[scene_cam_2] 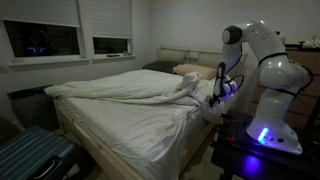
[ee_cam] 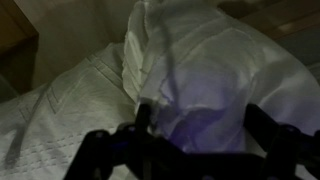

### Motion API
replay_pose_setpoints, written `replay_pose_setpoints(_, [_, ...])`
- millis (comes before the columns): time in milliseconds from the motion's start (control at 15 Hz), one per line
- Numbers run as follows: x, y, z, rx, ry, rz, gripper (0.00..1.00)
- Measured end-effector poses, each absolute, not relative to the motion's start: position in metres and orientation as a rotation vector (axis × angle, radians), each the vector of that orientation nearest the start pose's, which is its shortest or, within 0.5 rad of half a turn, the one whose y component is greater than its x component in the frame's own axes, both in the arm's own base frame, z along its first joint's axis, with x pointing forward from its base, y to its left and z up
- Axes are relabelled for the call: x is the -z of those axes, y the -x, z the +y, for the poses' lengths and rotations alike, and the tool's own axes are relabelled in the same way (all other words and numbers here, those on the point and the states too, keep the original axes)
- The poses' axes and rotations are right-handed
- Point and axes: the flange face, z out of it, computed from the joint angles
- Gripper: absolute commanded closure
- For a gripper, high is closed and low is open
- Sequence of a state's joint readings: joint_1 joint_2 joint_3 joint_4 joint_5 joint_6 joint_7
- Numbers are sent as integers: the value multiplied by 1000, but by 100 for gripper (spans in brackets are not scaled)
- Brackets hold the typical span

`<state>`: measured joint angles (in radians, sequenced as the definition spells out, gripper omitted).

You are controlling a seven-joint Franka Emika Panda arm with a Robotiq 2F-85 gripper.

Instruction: Spread the corner of the bed well

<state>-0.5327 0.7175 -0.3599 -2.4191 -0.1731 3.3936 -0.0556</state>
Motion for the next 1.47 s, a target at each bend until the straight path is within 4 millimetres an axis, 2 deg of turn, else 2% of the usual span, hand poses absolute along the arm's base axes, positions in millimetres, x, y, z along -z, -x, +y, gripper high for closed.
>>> replay_pose_setpoints(267, [-60,-299,-378,280,3300,957,63])
replay_pose_setpoints(600, [-77,-296,-391,303,3282,1094,99])
replay_pose_setpoints(733, [-92,-290,-395,269,3255,1171,100])
replay_pose_setpoints(933, [-128,-281,-401,213,3211,1271,99])
replay_pose_setpoints(1133, [-183,-281,-409,218,3170,1354,99])
replay_pose_setpoints(1267, [-221,-285,-414,280,3139,1426,99])
replay_pose_setpoints(1467, [-277,-296,-423,476,3097,1537,99])
